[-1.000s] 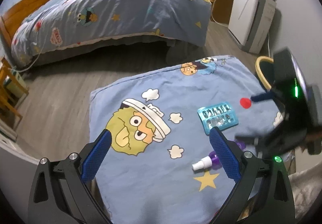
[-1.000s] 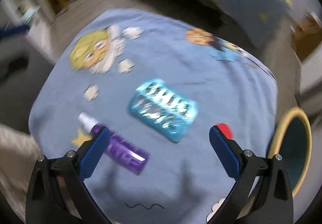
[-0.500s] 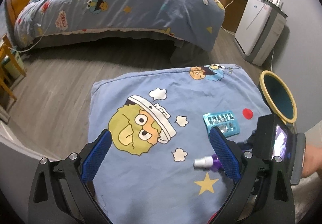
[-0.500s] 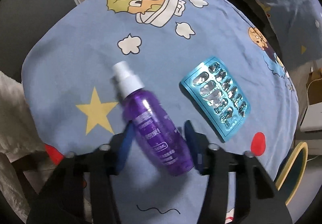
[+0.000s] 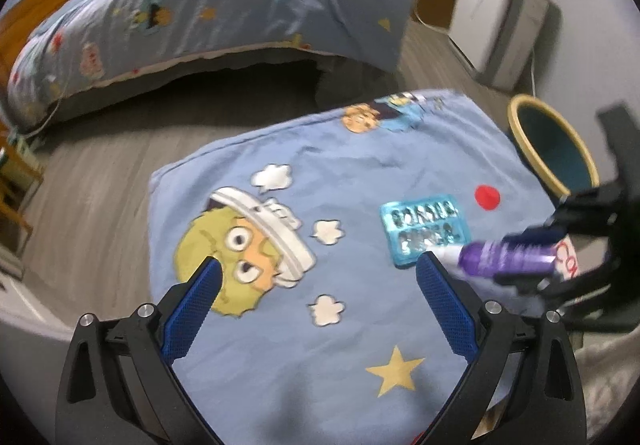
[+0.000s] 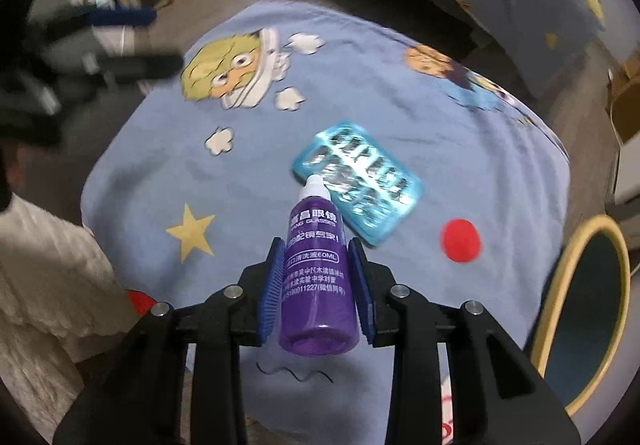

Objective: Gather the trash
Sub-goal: 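Grasp the purple spray bottle with the right tool while the left grasps the teal blister pack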

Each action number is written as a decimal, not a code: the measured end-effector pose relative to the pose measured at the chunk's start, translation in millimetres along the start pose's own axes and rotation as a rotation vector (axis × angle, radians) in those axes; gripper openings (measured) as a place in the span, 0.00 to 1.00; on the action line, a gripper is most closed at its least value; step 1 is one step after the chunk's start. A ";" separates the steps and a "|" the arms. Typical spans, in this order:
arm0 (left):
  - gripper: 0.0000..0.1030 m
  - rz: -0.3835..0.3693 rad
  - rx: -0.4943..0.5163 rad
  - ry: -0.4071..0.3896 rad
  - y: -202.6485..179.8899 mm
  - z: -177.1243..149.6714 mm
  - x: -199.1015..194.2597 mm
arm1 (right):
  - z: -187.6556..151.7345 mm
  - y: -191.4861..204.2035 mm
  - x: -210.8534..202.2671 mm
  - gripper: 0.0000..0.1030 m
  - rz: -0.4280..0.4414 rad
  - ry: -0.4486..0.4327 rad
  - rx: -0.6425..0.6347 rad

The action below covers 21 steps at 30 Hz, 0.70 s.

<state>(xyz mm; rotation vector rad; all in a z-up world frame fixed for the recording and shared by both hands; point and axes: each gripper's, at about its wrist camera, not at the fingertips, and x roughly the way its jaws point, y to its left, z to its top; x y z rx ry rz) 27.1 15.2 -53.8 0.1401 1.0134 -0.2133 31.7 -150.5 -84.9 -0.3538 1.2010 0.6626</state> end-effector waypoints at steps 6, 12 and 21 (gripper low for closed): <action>0.94 -0.014 0.128 0.060 -40.5 6.0 37.6 | -18.6 -49.6 -19.3 0.31 -0.097 -0.037 0.130; 0.94 0.009 0.293 0.143 -91.5 -1.3 83.5 | -37.8 -88.9 -5.9 0.31 -0.124 0.031 0.251; 0.94 0.050 0.388 0.158 -123.1 17.7 124.2 | -50.4 -94.2 17.9 0.31 -0.102 0.092 0.281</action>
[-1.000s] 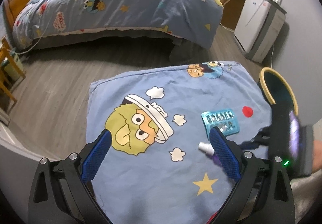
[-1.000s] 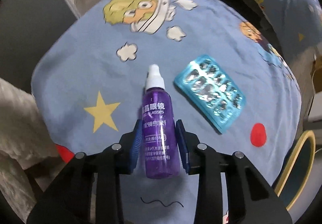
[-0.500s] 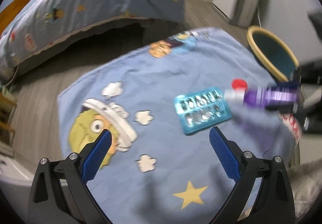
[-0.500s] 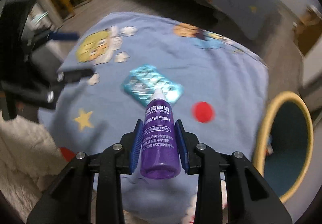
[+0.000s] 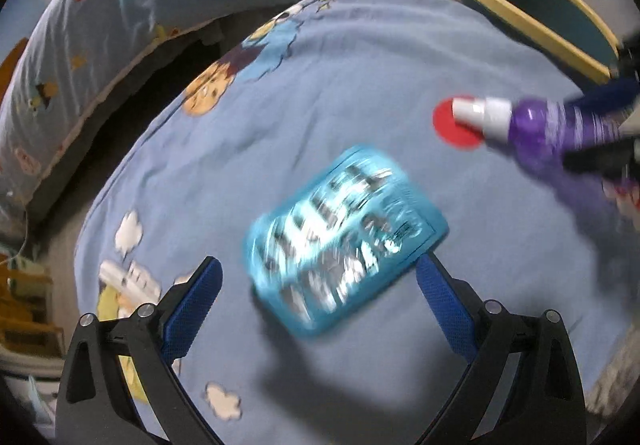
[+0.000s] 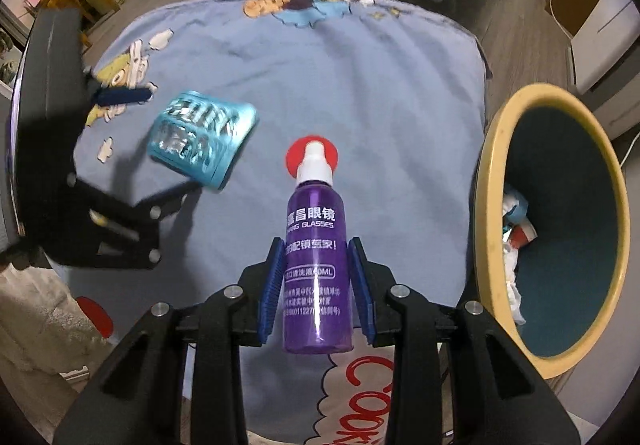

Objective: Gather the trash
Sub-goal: 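Grasp the purple spray bottle with the right tool while the left grasps the teal blister pack, then drop the spray bottle with the right tool while the left drops the teal blister pack into the bin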

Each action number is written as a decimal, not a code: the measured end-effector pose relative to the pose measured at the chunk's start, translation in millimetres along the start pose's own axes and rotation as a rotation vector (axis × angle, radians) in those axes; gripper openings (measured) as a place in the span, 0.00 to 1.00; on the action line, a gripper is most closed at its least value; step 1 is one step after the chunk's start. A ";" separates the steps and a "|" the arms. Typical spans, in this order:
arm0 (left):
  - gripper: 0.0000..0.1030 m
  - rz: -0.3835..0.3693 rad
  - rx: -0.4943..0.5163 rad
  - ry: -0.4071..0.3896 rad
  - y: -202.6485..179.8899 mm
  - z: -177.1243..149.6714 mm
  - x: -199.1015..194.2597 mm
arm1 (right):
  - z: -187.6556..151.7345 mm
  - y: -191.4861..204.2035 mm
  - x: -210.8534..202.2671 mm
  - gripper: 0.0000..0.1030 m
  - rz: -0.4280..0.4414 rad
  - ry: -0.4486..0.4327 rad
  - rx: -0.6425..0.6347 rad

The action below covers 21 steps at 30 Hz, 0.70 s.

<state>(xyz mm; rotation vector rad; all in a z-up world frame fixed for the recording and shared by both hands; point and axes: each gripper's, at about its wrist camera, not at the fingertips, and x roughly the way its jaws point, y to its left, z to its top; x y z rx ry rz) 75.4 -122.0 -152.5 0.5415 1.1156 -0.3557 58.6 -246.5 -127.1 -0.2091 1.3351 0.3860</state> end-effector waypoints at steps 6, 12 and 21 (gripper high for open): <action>0.94 -0.055 0.040 -0.025 -0.5 22.4 10.8 | -0.9 -7.1 5.7 0.62 -0.040 -0.006 0.018; 0.92 -0.166 -0.029 -0.002 13.9 9.4 14.7 | 2.9 -2.8 9.7 0.62 -0.053 -0.001 -0.007; 0.68 -0.209 -0.028 -0.002 9.7 -8.8 2.1 | 4.2 10.1 13.2 0.37 -0.084 0.001 -0.072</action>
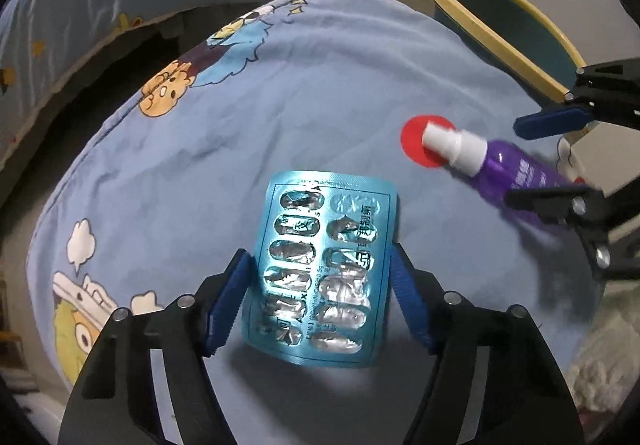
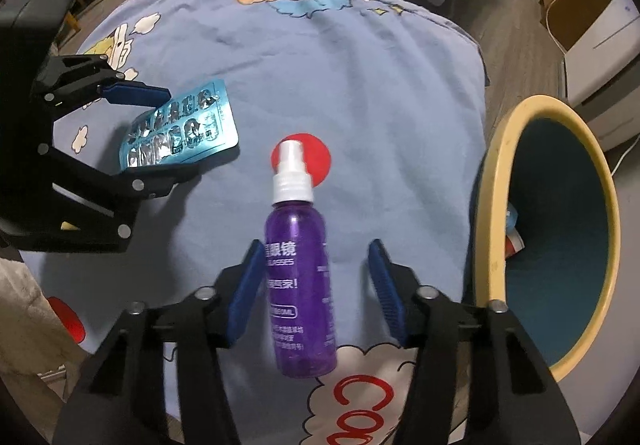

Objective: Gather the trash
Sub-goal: 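Drop the spray bottle with the right tool while the left drops the teal blister pack into the bin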

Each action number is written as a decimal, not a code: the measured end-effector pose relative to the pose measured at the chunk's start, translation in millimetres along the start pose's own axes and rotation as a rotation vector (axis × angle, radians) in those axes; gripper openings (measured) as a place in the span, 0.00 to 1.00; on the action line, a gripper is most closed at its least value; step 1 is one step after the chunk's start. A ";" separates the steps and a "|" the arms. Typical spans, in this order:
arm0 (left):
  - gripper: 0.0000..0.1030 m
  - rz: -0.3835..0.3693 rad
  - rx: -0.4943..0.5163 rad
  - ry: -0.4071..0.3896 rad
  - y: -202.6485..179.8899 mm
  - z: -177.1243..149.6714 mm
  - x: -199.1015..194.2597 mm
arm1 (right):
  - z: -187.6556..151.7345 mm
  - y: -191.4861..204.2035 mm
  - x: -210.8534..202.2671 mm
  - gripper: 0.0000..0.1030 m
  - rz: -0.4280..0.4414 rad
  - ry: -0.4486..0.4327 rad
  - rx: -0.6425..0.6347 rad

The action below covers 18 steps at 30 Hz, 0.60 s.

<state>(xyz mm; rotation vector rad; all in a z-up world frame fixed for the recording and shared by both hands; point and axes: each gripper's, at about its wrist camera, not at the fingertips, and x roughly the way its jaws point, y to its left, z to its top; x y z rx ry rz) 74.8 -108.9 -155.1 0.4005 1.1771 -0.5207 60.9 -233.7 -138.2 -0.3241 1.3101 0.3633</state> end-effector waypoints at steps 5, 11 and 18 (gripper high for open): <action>0.68 0.008 -0.026 -0.023 -5.1 -9.9 -17.9 | 3.3 8.2 -7.0 0.31 0.003 -0.021 -0.001; 0.68 0.006 -0.056 -0.082 -6.6 -6.7 -49.9 | 4.3 -4.2 -36.1 0.31 0.034 -0.108 0.040; 0.68 0.018 -0.095 -0.140 -13.5 3.2 -89.5 | 1.3 -29.3 -70.9 0.31 0.056 -0.187 0.094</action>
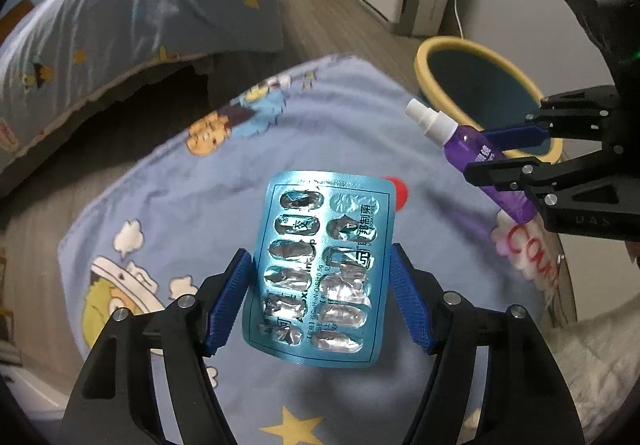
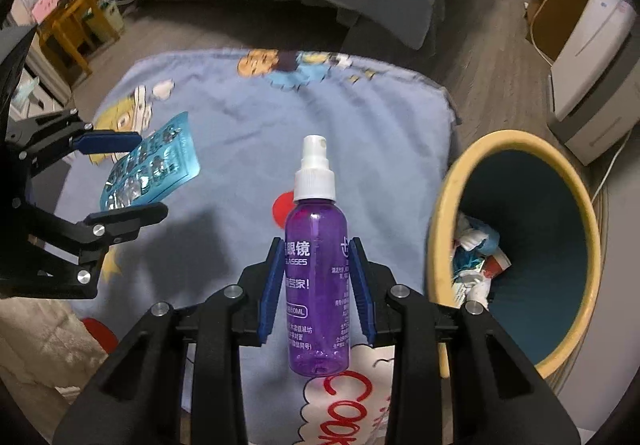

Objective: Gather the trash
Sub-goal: 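Drop the spray bottle with the right tool while the left drops the teal blister pack into the bin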

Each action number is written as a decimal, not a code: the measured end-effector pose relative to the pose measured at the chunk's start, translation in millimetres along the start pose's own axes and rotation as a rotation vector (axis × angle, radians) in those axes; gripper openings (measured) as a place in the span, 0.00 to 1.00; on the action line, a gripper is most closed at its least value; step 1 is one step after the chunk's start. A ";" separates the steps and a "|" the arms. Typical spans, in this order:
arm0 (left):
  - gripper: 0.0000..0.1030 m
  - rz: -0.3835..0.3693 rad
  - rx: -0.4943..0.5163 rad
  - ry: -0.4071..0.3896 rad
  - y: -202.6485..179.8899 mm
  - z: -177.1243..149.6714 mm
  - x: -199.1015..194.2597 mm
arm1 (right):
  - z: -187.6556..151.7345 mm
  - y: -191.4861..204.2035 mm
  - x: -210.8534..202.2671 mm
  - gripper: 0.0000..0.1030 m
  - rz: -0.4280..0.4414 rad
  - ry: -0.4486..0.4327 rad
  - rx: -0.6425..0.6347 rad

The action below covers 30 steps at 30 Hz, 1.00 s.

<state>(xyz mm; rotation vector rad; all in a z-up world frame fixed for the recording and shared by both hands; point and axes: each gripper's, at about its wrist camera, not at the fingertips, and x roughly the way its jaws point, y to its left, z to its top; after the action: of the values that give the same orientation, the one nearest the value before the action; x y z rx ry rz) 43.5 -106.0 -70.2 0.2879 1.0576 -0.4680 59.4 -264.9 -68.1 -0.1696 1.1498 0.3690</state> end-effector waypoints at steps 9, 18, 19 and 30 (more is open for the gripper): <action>0.68 0.013 0.037 -0.050 -31.5 32.0 -17.7 | -5.1 -51.1 -48.9 0.31 -0.036 -0.093 0.097; 0.68 -0.047 0.123 -0.071 -92.8 60.3 -6.3 | -26.5 -132.9 -59.9 0.31 -0.111 -0.114 0.304; 0.68 -0.055 0.136 -0.072 -100.6 62.8 -4.1 | -29.7 -141.4 -59.3 0.31 -0.117 -0.111 0.327; 0.68 -0.161 0.299 -0.020 -187.7 85.9 40.5 | -72.6 -218.9 -43.4 0.31 -0.125 -0.061 0.563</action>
<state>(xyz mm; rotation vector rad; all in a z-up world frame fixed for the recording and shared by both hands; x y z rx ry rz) 31.8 -316.0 -66.8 0.4632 0.9946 -0.7749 62.7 -499.5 -70.1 0.2606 1.1354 -0.0678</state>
